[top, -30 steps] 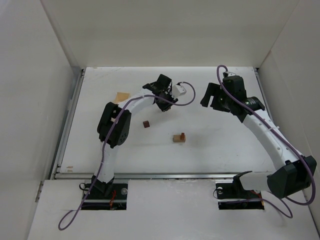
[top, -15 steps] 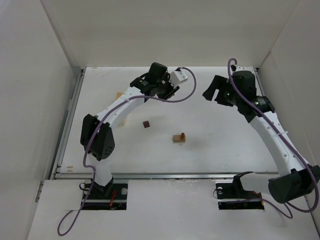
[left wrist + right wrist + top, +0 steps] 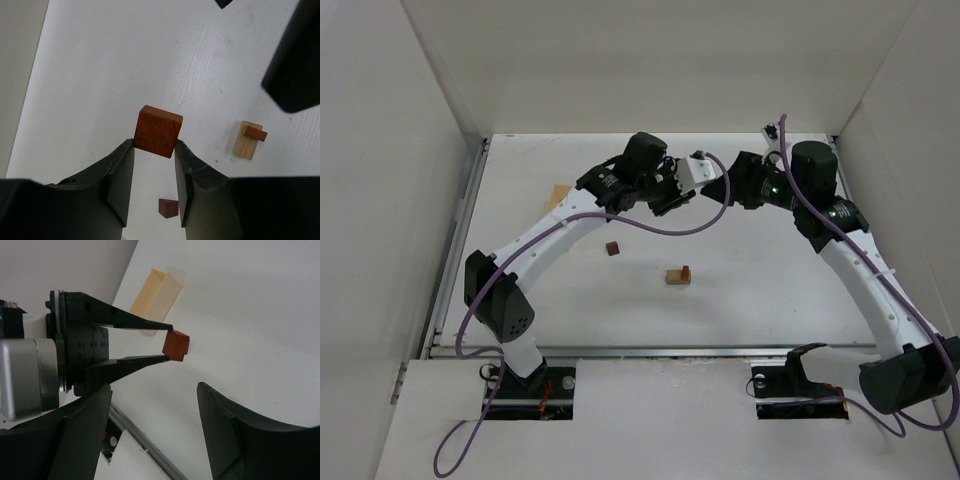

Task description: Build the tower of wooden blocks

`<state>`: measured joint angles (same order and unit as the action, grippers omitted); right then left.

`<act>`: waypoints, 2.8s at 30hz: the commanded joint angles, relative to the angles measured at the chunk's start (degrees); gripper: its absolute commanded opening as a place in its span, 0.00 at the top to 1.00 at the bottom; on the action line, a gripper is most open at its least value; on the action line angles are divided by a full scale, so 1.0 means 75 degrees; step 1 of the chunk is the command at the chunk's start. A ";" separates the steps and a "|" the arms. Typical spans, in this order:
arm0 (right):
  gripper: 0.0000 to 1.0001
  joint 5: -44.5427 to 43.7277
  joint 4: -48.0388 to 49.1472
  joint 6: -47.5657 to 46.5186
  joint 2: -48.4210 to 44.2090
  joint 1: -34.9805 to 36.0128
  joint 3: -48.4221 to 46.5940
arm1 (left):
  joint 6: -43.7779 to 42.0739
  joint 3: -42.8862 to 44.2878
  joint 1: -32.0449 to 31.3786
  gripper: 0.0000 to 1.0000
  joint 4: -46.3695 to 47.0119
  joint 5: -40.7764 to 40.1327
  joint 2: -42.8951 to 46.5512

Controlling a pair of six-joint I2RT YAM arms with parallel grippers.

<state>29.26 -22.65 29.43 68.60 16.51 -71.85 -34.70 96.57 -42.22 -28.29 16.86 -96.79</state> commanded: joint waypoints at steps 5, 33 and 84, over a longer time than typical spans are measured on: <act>0.27 0.0470 0.0911 0.0481 -0.0006 -0.0022 0.0229 | -0.0097 -0.0045 -0.0313 1.00 -0.0071 -0.0185 0.0414; 0.40 0.0634 0.1462 0.0974 0.1143 0.0212 0.0534 | 0.0185 0.0166 -0.0453 1.00 -0.0001 -0.0256 0.0484; 1.00 -0.6360 -0.3400 0.1464 0.2758 0.3527 -0.1904 | 0.3511 -0.4110 0.0801 0.01 0.0233 -0.4354 0.2863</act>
<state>-8.71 -40.77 36.99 87.57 39.79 -83.09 -14.79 68.64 -36.36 -27.86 -7.66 -75.99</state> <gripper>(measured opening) 0.243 0.989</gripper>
